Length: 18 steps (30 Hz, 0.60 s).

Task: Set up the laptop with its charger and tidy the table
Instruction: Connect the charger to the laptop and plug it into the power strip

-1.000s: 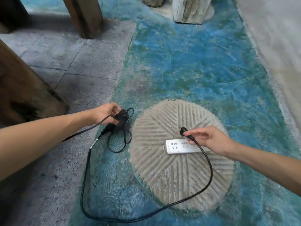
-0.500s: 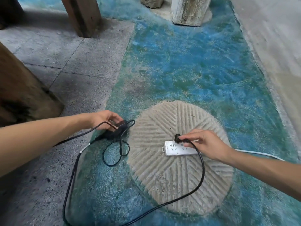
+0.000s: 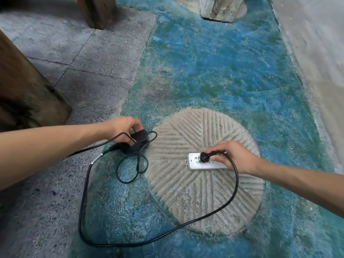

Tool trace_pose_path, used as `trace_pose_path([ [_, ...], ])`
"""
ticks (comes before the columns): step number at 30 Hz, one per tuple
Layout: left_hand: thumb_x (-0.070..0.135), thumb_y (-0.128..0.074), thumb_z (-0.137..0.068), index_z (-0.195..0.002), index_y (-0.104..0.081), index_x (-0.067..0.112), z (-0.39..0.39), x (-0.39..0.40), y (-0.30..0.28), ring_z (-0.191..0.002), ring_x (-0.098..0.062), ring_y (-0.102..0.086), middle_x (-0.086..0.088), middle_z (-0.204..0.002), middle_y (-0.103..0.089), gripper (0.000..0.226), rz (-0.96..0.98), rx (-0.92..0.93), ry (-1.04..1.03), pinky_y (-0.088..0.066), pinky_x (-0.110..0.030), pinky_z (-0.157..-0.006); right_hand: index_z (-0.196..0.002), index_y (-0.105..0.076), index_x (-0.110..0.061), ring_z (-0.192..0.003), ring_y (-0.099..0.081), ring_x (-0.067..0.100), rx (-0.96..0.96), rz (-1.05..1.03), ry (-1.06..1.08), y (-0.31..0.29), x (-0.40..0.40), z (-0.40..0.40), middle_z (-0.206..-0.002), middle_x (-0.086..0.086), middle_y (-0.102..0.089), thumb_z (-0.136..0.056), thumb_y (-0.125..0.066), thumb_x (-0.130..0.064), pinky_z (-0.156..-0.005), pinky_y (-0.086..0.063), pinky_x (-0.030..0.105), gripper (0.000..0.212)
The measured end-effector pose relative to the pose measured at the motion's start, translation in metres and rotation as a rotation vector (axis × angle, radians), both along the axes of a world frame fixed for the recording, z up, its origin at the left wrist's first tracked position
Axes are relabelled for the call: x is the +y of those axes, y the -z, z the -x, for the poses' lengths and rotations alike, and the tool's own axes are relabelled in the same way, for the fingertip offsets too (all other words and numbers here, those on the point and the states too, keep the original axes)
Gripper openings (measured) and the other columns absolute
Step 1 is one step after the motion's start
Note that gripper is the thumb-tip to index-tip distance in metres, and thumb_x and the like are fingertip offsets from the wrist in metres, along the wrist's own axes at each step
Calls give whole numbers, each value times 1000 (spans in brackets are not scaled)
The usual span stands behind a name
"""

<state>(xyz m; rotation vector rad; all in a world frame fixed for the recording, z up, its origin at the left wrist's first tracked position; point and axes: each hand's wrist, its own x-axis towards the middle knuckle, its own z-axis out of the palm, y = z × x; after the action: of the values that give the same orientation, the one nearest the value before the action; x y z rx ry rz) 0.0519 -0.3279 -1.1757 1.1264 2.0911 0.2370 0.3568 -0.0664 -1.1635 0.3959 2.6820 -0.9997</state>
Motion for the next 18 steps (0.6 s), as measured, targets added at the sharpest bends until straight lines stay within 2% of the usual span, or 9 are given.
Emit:
trace_pose_path([
  [3,9,-87,-72,-113,-67,25,-5,-7,3,-81,-15,-72,6,-108,-72,48,-54,-12,-15,-53,-21,-68,-121,-76,-20,-94,-62,-4,3,-5,7,1,-3,0,-100,-18,-67,-94,-73,-13,-87,-49,12,28],
  [6,10,-86,-74,-121,-67,26,-9,-12,8,-90,-13,-72,9,-113,-71,53,-72,-24,-32,-51,-21,-77,-123,-75,-24,-93,-62,0,2,-26,-35,2,-8,2,-100,-10,-67,-96,-72,-15,-83,-46,7,29],
  [8,10,-87,-74,-123,-67,27,-10,-14,10,-92,-12,-73,9,-113,-72,55,-78,-38,-47,-51,-21,-81,-125,-74,-22,-94,-62,-1,-3,-52,-42,7,-12,4,-105,-6,-69,-96,-69,-10,-84,-46,4,31],
  [10,13,-87,-74,-124,-67,30,-10,-15,11,-94,-12,-72,9,-112,-73,57,-77,-11,-39,-51,-22,-83,-128,-72,-20,-96,-63,1,-15,-54,-15,13,-16,6,-107,-5,-69,-97,-66,-9,-91,-51,9,34],
  [12,19,-86,-75,-127,-65,33,-10,-15,12,-100,-14,-71,7,-113,-74,58,-80,40,-3,-53,-28,-90,-130,-71,-21,-98,-64,4,-9,-52,0,17,-17,8,-108,-6,-69,-98,-66,-17,-96,-55,24,33],
  [14,28,-83,-80,-137,-59,33,-9,-17,16,-114,-16,-65,5,-127,-69,62,-67,127,80,-51,-37,-97,-132,-70,-24,-103,-63,5,10,-51,-15,20,-16,8,-113,-9,-68,-98,-66,-27,-98,-55,31,34],
  [16,36,-76,-86,-149,-45,32,-9,-22,23,-129,-17,-52,6,-147,-55,70,-36,223,177,-45,-40,-106,-134,-67,-29,-113,-57,4,26,-93,-53,25,-14,5,-125,-13,-65,-98,-64,-40,-104,-49,32,38],
  [18,40,-66,-94,-157,-28,33,-11,-29,33,-139,-19,-39,9,-160,-36,75,-22,286,245,-35,-37,-115,-137,-62,-38,-124,-48,4,37,-148,-93,33,-12,0,-138,-19,-57,-97,-65,-43,-110,-39,31,41],
])
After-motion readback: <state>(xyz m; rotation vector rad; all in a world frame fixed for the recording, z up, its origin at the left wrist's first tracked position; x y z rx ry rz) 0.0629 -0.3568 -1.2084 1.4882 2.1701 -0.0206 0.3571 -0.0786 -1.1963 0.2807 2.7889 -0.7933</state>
